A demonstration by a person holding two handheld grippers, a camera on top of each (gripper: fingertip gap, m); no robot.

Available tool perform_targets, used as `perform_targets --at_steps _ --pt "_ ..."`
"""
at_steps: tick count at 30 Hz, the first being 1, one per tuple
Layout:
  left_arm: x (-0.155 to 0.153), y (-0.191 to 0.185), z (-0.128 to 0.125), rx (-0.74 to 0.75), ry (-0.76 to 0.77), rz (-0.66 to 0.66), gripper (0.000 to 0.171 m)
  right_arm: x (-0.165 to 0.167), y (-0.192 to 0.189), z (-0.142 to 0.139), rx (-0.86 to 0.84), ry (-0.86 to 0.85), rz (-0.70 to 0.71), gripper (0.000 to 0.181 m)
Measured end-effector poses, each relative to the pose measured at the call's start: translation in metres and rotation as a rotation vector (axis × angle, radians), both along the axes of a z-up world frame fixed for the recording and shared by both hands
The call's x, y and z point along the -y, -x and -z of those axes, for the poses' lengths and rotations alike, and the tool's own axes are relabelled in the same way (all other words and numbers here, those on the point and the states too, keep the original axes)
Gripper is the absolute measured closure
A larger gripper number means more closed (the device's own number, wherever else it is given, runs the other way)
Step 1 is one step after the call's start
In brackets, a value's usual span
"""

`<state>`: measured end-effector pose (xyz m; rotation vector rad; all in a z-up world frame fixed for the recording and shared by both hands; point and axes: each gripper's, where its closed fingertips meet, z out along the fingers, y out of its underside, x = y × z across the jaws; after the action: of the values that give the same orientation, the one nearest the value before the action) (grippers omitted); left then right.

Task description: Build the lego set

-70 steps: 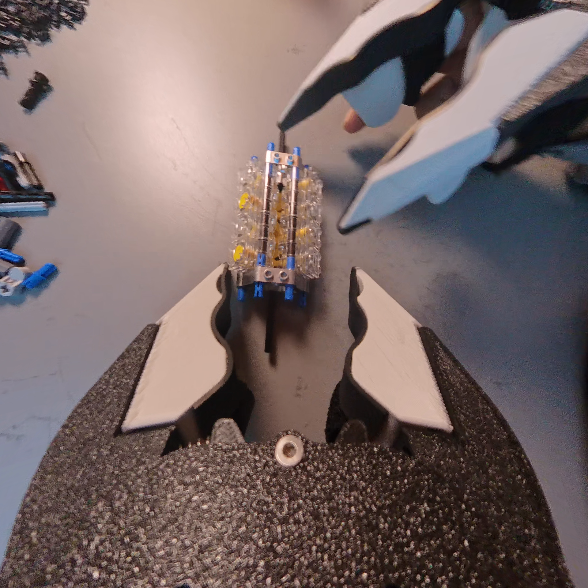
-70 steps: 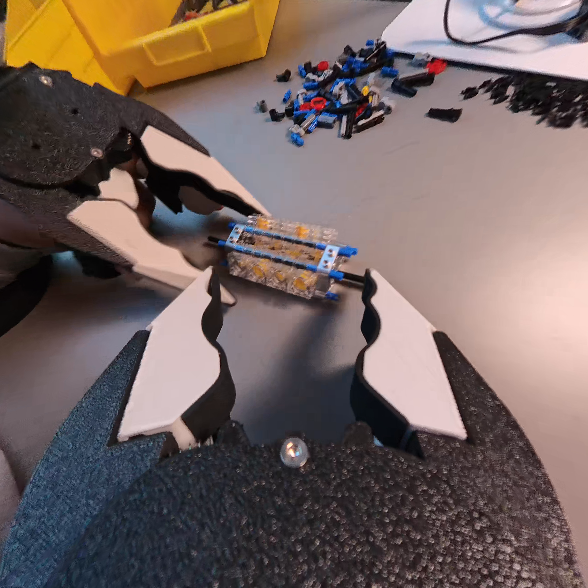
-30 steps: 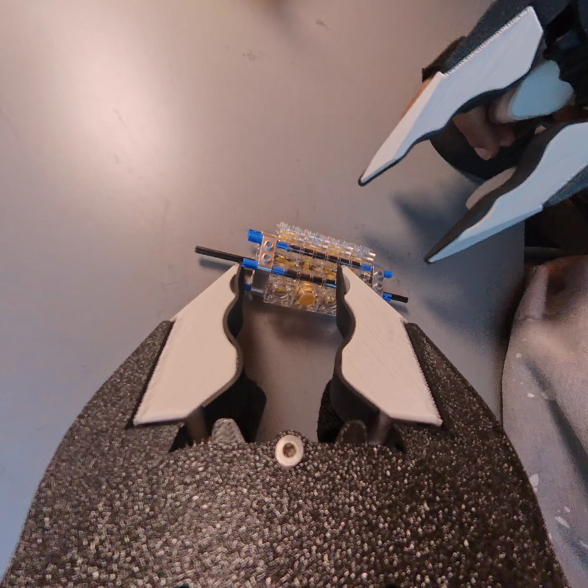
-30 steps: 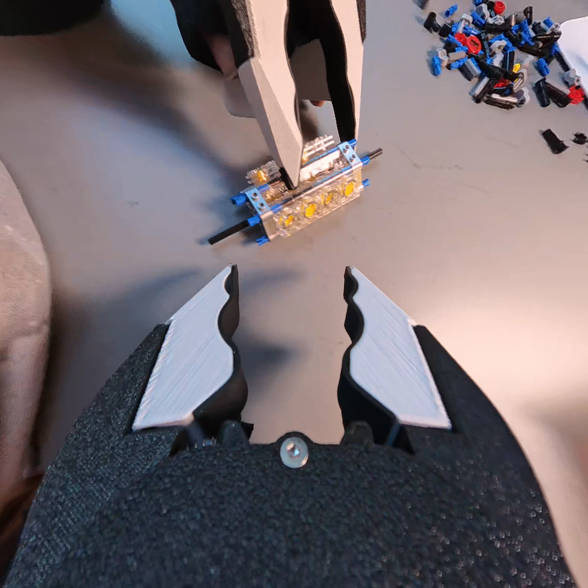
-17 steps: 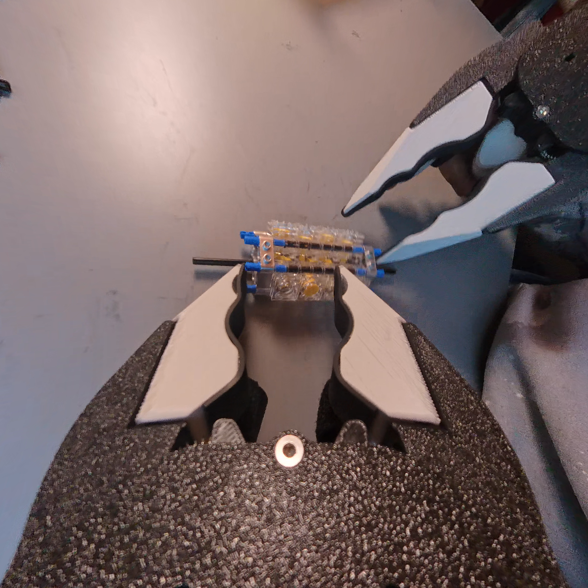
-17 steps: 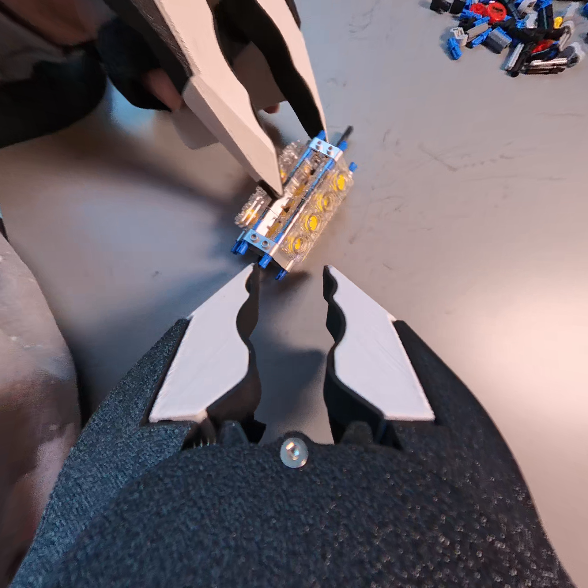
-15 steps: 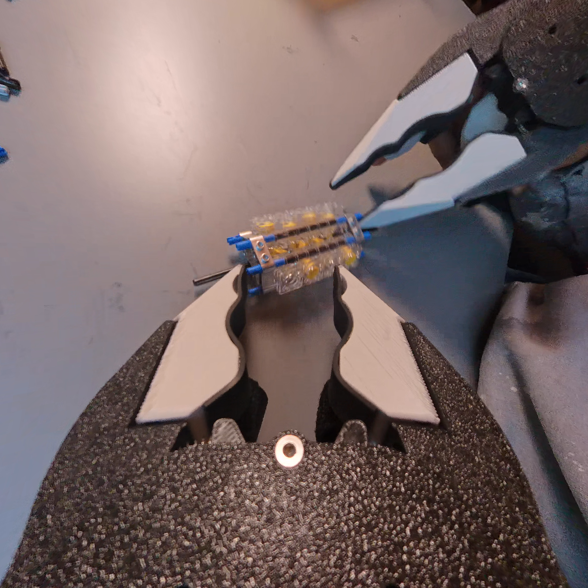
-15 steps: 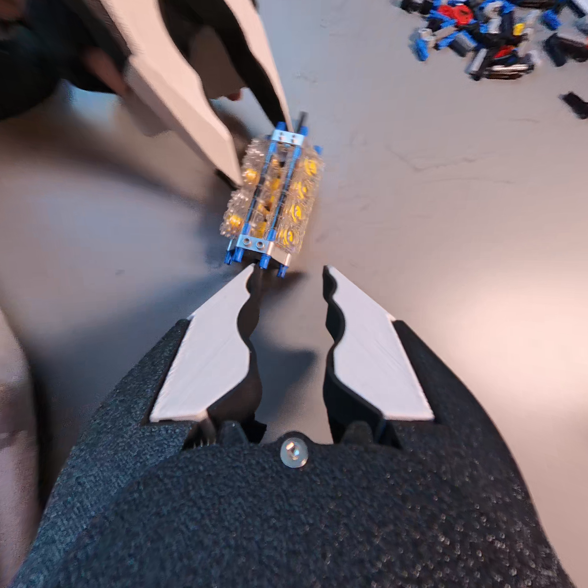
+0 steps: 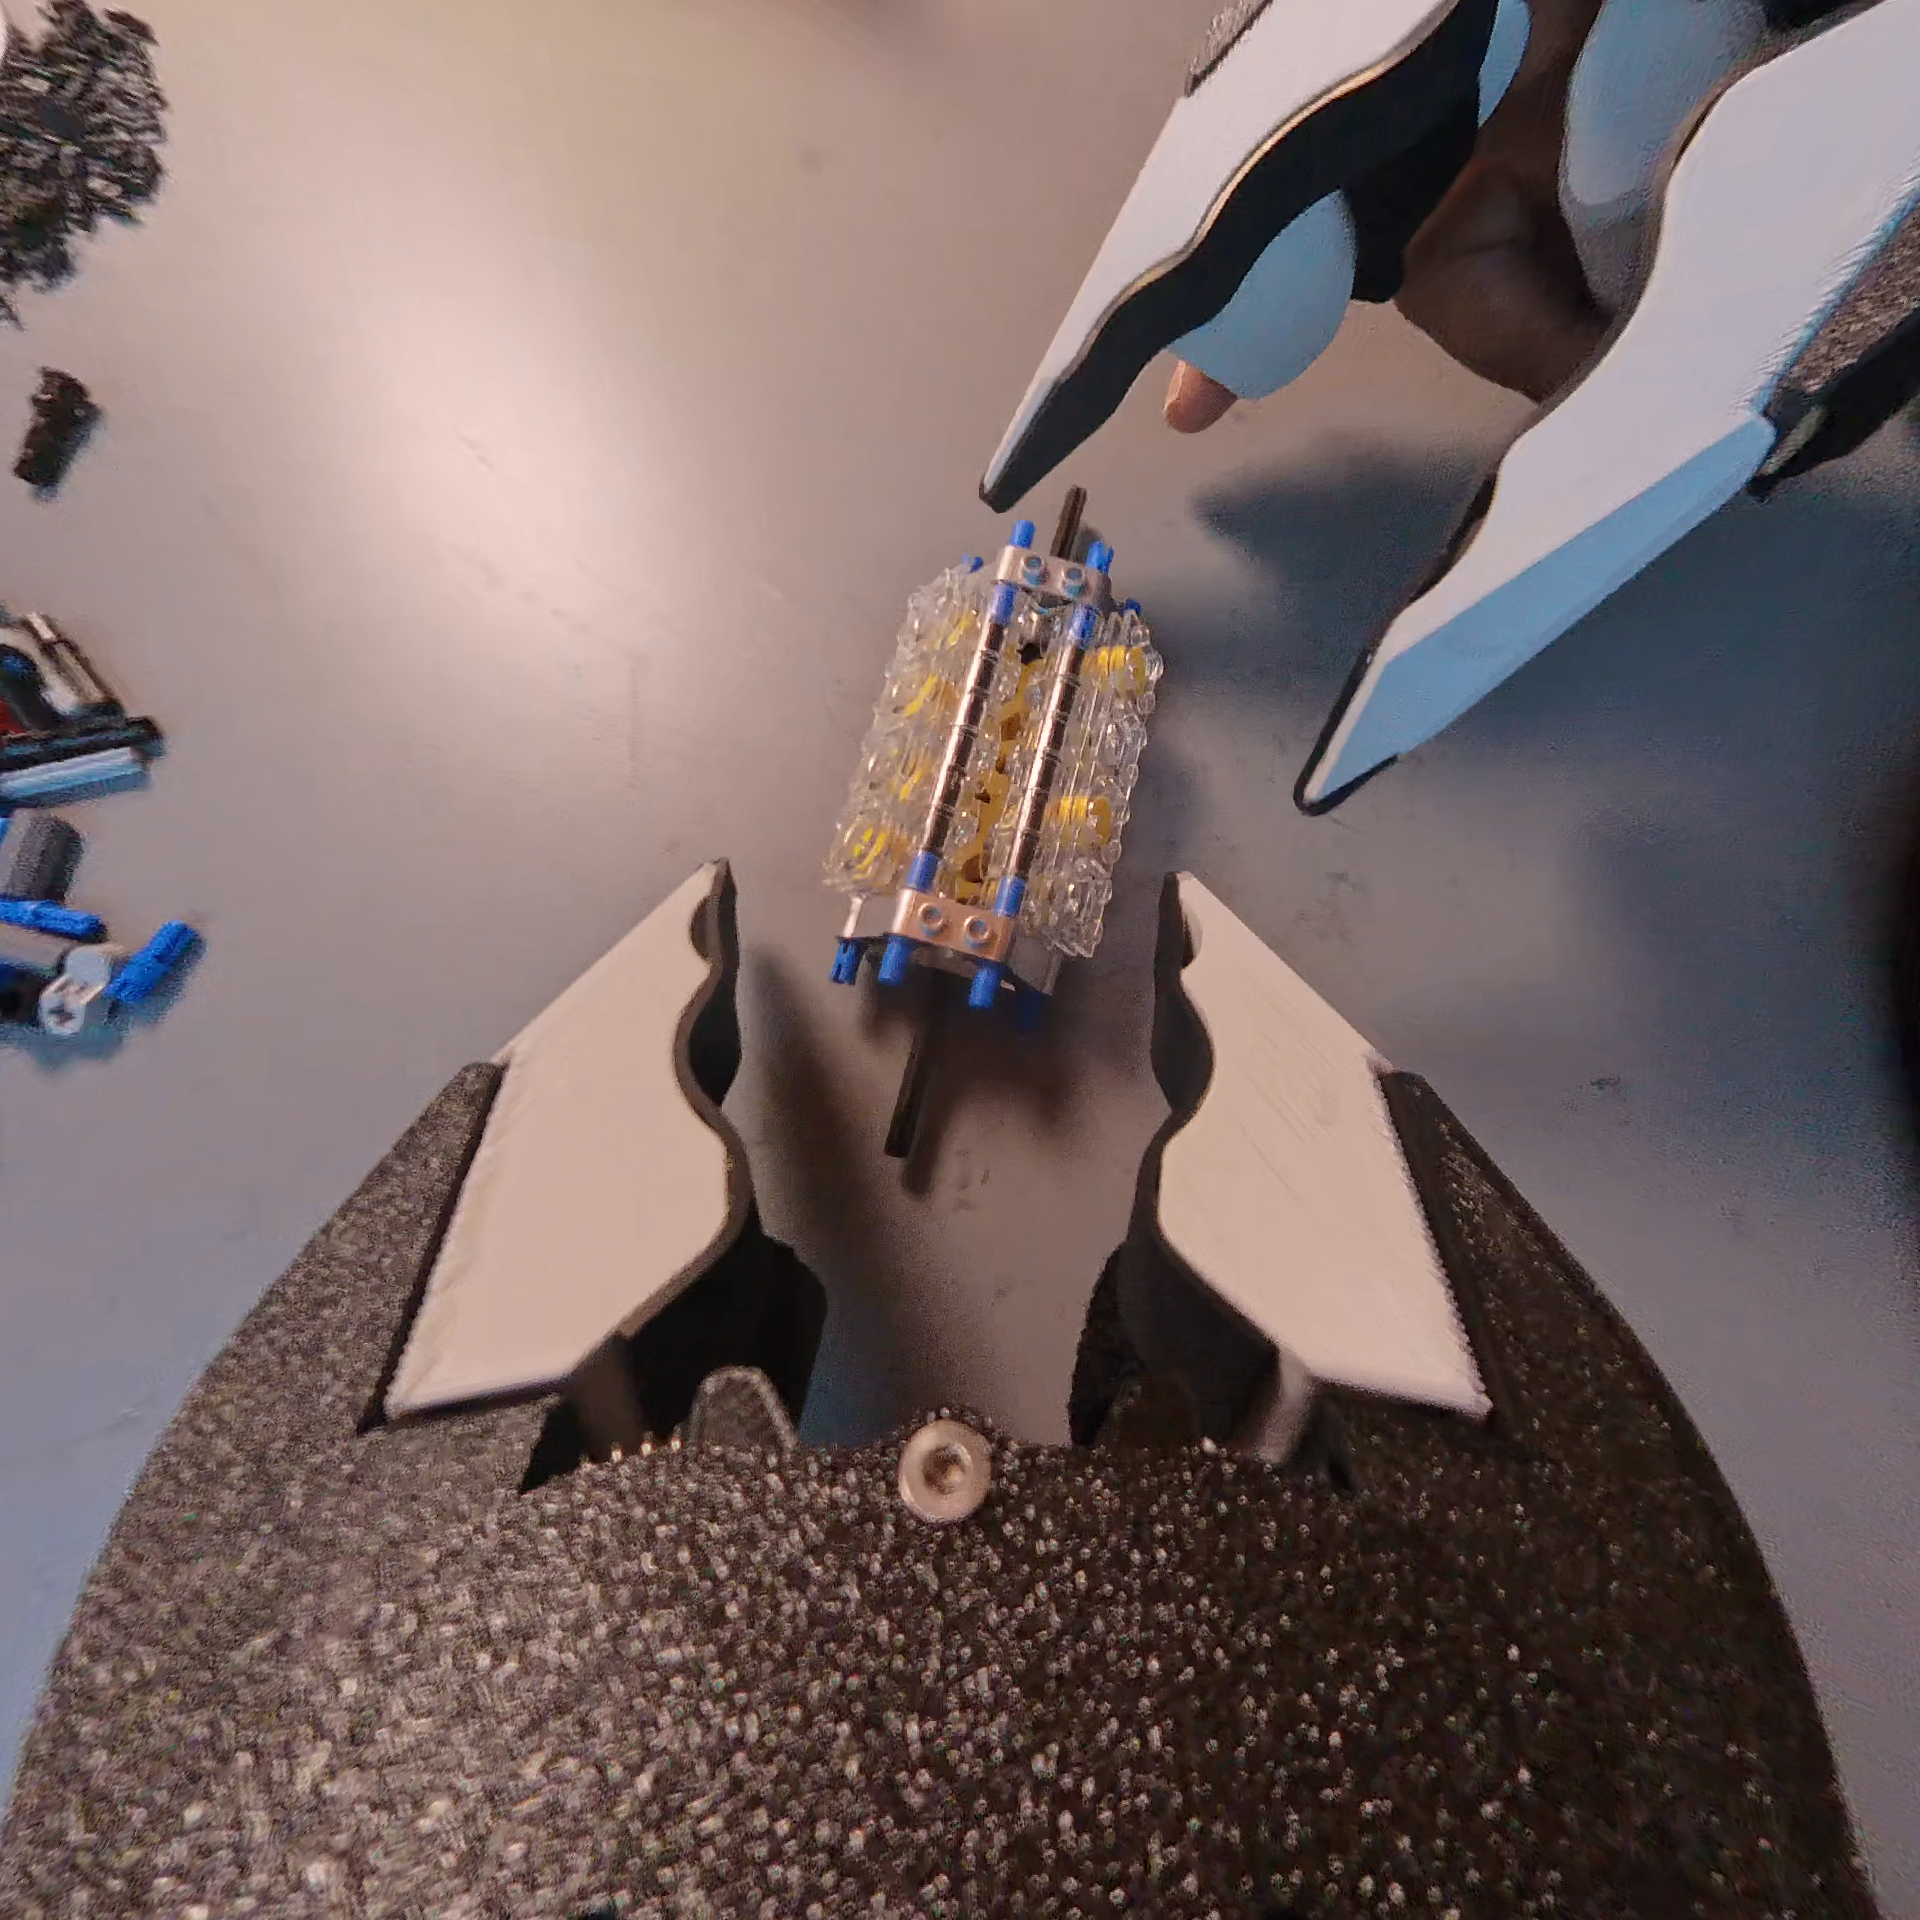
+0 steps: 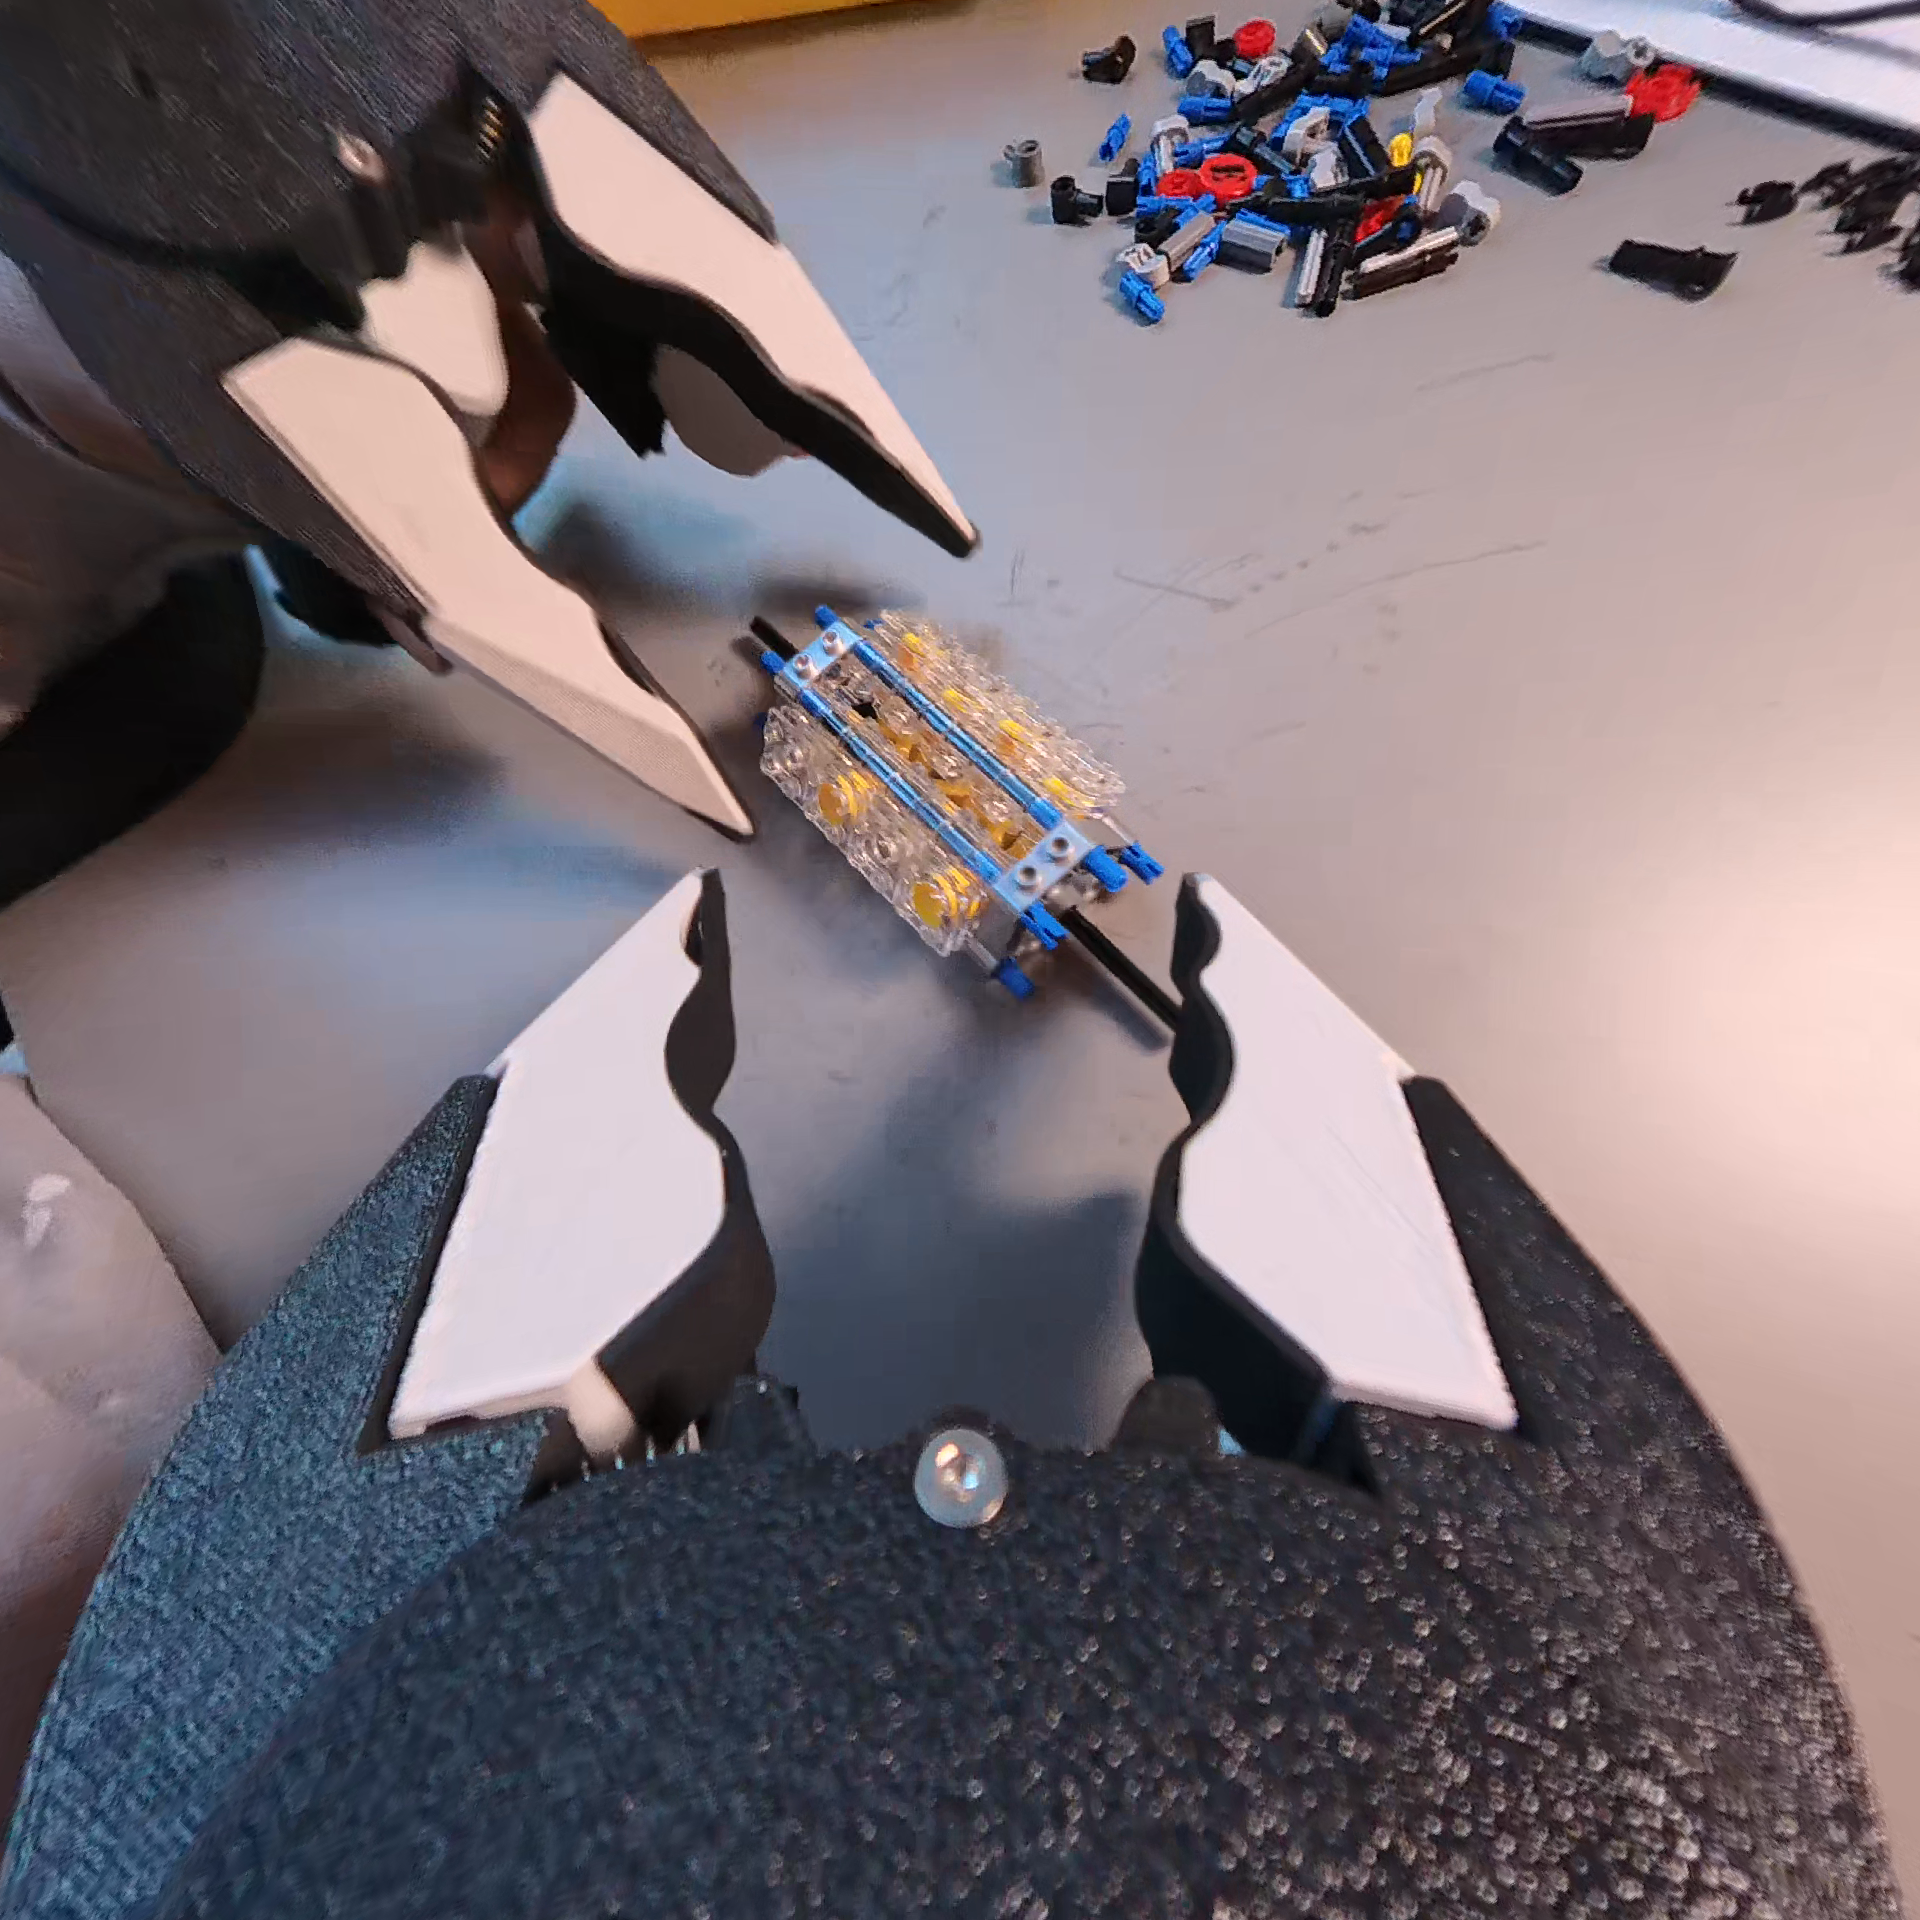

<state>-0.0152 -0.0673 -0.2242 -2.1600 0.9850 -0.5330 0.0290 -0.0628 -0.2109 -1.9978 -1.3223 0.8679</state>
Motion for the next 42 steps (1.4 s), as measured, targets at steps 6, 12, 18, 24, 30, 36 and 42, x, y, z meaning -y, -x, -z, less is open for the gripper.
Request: perform_targets --at_steps 6,12,18,24,30,36,42 --pt "0.001 -0.014 0.013 -0.06 -0.011 0.008 0.114 0.009 0.012 0.002 -0.048 0.024 0.092 0.09" --pt "0.003 -0.018 0.013 -0.051 -0.016 -0.08 0.116 0.01 0.012 0.0 -0.062 0.04 0.108 0.086" --pt "0.003 -0.018 0.013 -0.035 -0.016 -0.091 0.117 0.012 0.012 0.001 -0.072 0.067 0.115 0.086" --pt "0.003 -0.018 0.013 -0.045 -0.022 -0.095 0.116 0.011 0.012 -0.003 -0.117 0.116 0.09 0.083" --pt "0.003 -0.019 0.012 -0.04 -0.047 -0.11 0.115 -0.003 0.006 -0.004 -0.157 0.2 0.142 0.079" --pt "0.003 -0.02 0.012 -0.039 -0.053 -0.117 0.115 0.009 0.014 -0.001 -0.104 0.179 0.068 0.068" --pt "0.003 -0.02 0.012 -0.036 -0.054 -0.122 0.115 0.018 0.019 -0.001 -0.08 0.172 -0.007 0.052"
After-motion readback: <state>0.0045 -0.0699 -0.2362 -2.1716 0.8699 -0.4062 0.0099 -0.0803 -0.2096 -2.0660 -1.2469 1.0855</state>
